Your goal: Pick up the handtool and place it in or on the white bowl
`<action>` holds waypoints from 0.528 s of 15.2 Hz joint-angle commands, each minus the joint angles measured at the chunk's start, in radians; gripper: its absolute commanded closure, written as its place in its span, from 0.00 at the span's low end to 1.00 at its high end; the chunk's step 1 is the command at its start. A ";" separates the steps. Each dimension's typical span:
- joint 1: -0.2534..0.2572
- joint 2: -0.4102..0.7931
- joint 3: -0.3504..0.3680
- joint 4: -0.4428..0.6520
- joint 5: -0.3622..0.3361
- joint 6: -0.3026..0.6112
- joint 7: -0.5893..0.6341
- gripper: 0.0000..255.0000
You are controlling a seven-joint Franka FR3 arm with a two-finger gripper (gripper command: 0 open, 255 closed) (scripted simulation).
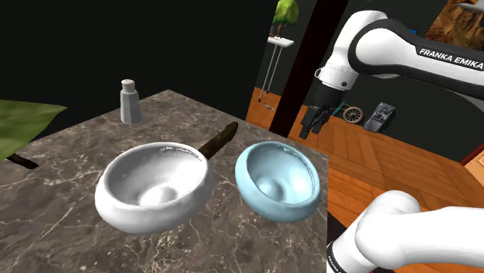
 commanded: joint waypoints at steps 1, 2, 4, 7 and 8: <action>0.000 0.000 0.000 0.000 0.000 0.000 0.000 0.00; -0.006 -0.022 0.033 -0.010 0.020 0.000 0.068 0.00; -0.021 -0.056 0.103 -0.022 0.062 0.003 0.204 0.00; -0.043 -0.083 0.213 -0.020 0.126 0.011 0.408 0.00; -0.051 -0.085 0.250 -0.013 0.146 0.015 0.476 0.00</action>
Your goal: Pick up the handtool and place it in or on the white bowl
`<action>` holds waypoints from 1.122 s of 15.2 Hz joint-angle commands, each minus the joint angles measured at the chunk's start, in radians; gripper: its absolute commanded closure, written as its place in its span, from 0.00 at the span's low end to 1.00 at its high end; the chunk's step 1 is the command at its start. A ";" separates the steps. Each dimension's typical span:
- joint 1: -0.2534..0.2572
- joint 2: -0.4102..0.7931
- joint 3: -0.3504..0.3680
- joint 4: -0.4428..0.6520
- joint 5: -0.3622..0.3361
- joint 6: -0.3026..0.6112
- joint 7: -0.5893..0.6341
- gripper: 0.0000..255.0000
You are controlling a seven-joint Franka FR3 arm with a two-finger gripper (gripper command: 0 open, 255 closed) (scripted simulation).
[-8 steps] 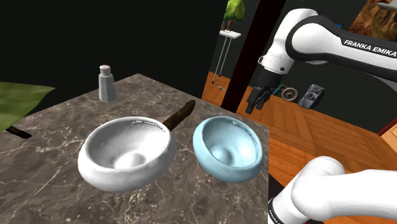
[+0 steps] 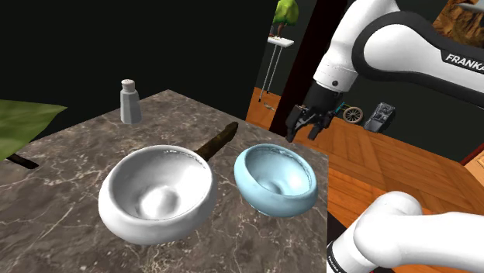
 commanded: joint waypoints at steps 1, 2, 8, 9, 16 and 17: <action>-0.019 -0.002 0.076 0.010 0.041 0.015 0.145 0.00; -0.030 0.002 0.114 0.021 0.059 0.020 0.213 0.00; -0.125 0.083 0.346 0.146 0.133 0.056 0.619 0.00; -0.148 0.105 0.386 0.175 0.137 0.061 0.687 0.00; -0.376 0.317 0.703 0.443 0.089 0.078 1.175 0.00; -0.420 0.357 0.760 0.489 0.067 0.076 1.249 0.00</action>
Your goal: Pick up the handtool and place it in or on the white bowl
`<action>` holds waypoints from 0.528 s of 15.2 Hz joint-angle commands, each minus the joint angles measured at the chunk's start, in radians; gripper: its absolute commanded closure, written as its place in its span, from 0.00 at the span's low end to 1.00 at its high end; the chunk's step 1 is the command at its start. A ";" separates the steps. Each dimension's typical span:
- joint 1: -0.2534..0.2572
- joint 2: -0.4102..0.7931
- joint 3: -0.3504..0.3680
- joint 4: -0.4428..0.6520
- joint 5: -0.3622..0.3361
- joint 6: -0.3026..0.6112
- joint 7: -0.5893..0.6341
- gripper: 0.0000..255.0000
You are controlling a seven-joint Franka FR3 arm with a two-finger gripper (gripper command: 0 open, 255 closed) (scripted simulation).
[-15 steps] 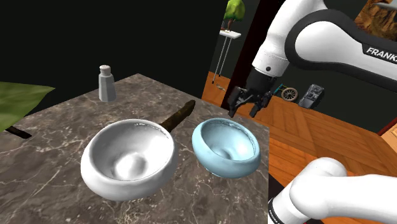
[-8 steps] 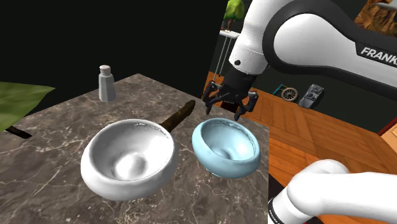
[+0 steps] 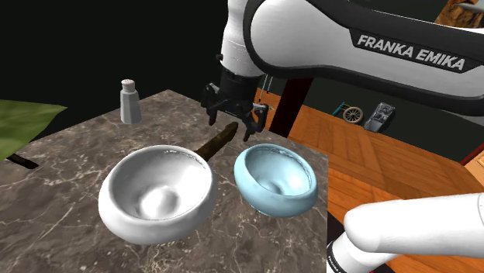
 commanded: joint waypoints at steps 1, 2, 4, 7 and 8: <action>-0.059 0.050 0.075 0.057 -0.025 0.001 0.108 0.00; -0.057 0.047 0.076 0.041 -0.022 0.014 0.106 0.00; -0.055 0.043 0.078 0.012 -0.018 0.040 0.102 0.00; -0.052 0.038 0.083 -0.031 -0.012 0.079 0.098 0.00; -0.050 0.037 0.087 -0.053 -0.009 0.100 0.097 0.00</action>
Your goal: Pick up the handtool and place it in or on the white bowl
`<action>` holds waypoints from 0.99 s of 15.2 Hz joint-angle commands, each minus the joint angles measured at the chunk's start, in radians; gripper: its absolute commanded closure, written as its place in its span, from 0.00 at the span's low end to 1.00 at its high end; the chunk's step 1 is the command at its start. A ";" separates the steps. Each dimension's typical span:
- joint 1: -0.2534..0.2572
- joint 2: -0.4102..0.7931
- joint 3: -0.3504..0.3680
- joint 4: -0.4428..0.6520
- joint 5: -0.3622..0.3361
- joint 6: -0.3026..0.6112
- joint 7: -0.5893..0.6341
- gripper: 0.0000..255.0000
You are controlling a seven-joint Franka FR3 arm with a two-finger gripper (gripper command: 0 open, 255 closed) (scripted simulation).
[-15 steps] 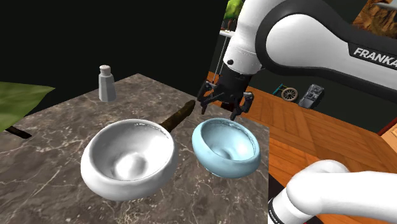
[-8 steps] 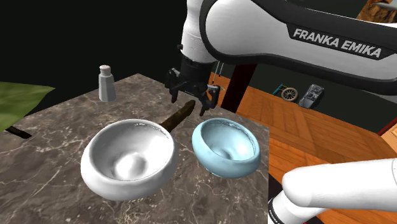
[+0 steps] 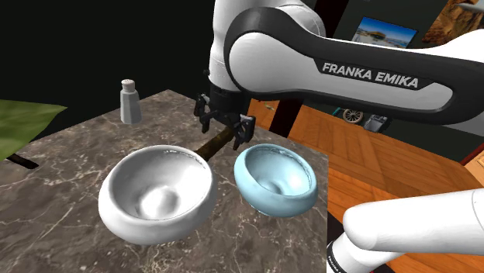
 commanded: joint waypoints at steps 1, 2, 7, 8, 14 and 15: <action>0.000 0.000 0.003 -0.015 0.001 0.015 -0.001 0.00; 0.000 0.000 0.003 -0.014 0.001 0.015 -0.001 0.00; 0.000 0.000 0.003 -0.014 0.001 0.015 -0.001 0.00; -0.001 0.000 0.003 -0.014 0.001 0.015 -0.001 0.00; -0.001 0.000 0.003 -0.014 0.001 0.015 -0.001 1.00; -0.001 0.000 0.003 -0.014 0.001 0.015 -0.001 1.00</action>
